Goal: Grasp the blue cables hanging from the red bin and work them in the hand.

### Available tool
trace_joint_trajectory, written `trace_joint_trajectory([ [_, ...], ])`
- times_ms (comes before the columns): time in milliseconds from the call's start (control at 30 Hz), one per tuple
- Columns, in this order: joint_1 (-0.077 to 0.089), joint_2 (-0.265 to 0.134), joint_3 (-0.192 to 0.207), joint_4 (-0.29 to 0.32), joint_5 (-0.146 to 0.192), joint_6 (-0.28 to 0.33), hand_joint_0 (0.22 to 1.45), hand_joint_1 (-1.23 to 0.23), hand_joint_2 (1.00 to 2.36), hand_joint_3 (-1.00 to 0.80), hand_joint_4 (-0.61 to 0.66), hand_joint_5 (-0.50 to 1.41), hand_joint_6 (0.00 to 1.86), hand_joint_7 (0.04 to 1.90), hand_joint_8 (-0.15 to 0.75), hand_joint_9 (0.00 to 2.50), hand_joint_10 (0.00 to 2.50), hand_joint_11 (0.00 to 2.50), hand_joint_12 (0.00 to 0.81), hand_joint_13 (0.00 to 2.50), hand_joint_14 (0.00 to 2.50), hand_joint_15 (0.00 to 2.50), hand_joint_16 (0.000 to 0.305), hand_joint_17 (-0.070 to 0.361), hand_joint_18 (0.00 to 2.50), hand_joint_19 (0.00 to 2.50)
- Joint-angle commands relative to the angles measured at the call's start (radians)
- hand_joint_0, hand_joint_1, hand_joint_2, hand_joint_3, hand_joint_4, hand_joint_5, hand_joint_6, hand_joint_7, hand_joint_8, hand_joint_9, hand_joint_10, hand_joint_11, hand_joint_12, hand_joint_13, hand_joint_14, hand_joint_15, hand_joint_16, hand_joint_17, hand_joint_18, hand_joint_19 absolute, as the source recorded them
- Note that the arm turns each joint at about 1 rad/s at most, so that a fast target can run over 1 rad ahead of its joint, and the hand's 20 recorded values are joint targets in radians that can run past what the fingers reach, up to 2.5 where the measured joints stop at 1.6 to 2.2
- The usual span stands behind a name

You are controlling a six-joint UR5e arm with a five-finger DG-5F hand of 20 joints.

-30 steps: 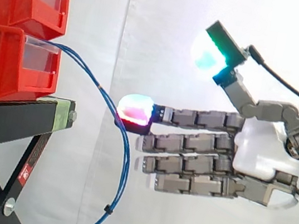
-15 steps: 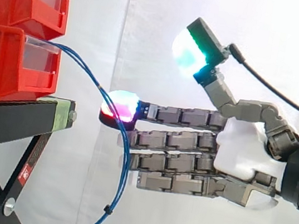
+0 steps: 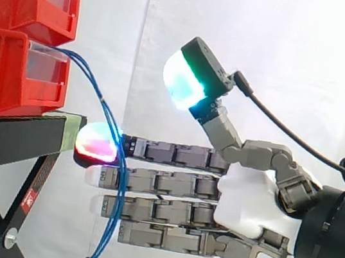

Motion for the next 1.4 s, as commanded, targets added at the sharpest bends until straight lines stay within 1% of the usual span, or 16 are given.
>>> trace_joint_trajectory([
  [0,0.004,-0.005,0.003,-0.001,-0.001,-0.005,0.65,-0.55,1.00,-1.00,0.16,-0.15,0.01,0.72,0.287,0.39,0.01,0.28,0.384,0.21,0.01,0.30,0.060,0.136,0.04,0.33],
  [100,0.004,-0.005,0.003,-0.001,-0.001,-0.005,0.65,-0.56,1.00,-1.00,0.16,-0.14,0.01,0.73,0.287,0.42,0.01,0.33,0.391,0.27,0.01,0.35,0.061,0.137,0.12,0.37],
  [300,0.013,-0.005,0.003,-0.002,-0.001,-0.005,0.67,-0.55,1.00,-1.00,0.18,-0.12,0.01,0.75,0.306,0.53,0.01,0.47,0.411,0.47,0.02,0.51,0.059,0.134,0.31,0.47],
  [400,0.013,-0.003,0.003,-0.004,-0.001,-0.005,0.67,-0.55,1.00,-1.00,0.18,-0.11,0.01,0.76,0.315,0.60,0.02,0.55,0.422,0.58,0.02,0.59,0.059,0.133,0.37,0.51],
  [533,0.015,-0.003,0.003,-0.004,0.002,-0.006,0.68,-0.55,1.00,-1.00,0.19,-0.09,0.01,0.77,0.327,0.69,0.02,0.71,0.442,0.74,0.02,0.79,0.058,0.131,0.46,0.57],
  [667,0.015,-0.005,0.003,-0.004,0.002,-0.005,0.69,-0.54,1.00,-1.00,0.21,-0.07,0.01,0.78,0.350,0.83,0.02,0.97,0.460,0.97,0.02,1.06,0.057,0.127,0.61,0.68],
  [800,0.015,-0.003,0.003,-0.004,-0.001,-0.005,0.70,-0.54,1.00,-1.00,0.23,-0.03,0.01,0.80,0.353,0.97,0.02,1.19,0.435,1.18,0.02,1.33,0.056,0.125,0.80,0.86],
  [867,0.015,-0.003,0.003,-0.004,-0.001,-0.006,0.71,-0.54,1.00,-1.00,0.25,-0.01,0.01,0.81,0.351,1.08,0.02,1.33,0.419,1.30,0.01,1.53,0.057,0.128,0.93,1.00],
  [933,0.015,-0.003,0.005,-0.004,0.000,-0.006,0.71,-0.54,1.00,-1.00,0.25,0.01,0.01,0.81,0.350,1.14,0.01,1.45,0.401,1.37,0.01,1.66,0.056,0.125,0.98,1.09],
  [1000,0.015,-0.003,0.009,-0.004,0.000,-0.005,0.72,-0.54,1.00,-1.00,0.26,0.03,0.01,0.83,0.337,1.22,0.01,1.60,0.394,1.33,0.49,1.55,0.056,0.126,1.07,1.18],
  [1100,0.015,-0.003,0.012,-0.008,0.002,-0.005,0.72,-0.54,1.00,-1.00,0.27,0.04,0.01,0.83,0.328,1.26,0.00,1.76,0.386,1.30,0.87,1.46,0.056,0.125,1.11,1.20],
  [1133,0.015,-0.003,0.012,-0.008,0.000,-0.006,0.72,-0.54,1.00,-1.00,0.27,0.04,0.01,0.83,0.328,1.27,0.00,1.81,0.386,1.30,0.95,1.45,0.055,0.124,1.11,1.22],
  [1167,0.015,-0.003,0.012,-0.008,0.000,-0.005,0.72,-0.54,1.00,-1.00,0.27,0.04,0.01,0.83,0.320,1.27,0.10,1.81,0.383,1.29,1.02,1.45,0.055,0.124,1.13,1.25],
  [1233,0.015,-0.003,0.014,-0.011,0.000,-0.005,0.72,-0.55,1.00,-1.00,0.28,0.05,0.01,0.85,0.318,1.27,0.20,1.81,0.388,1.28,1.13,1.41,0.056,0.126,1.15,1.29],
  [1267,0.015,-0.003,0.012,-0.013,0.000,-0.003,0.72,-0.55,1.00,-1.00,0.29,0.06,0.01,0.87,0.310,1.27,0.26,1.80,0.382,1.27,1.23,1.38,0.054,0.122,1.18,1.36],
  [1367,0.016,-0.003,0.014,-0.021,0.000,-0.003,0.73,-0.56,1.00,-1.00,0.30,0.10,0.01,0.92,0.310,1.27,0.36,1.80,0.376,1.29,1.31,1.33,0.053,0.120,1.23,1.48],
])
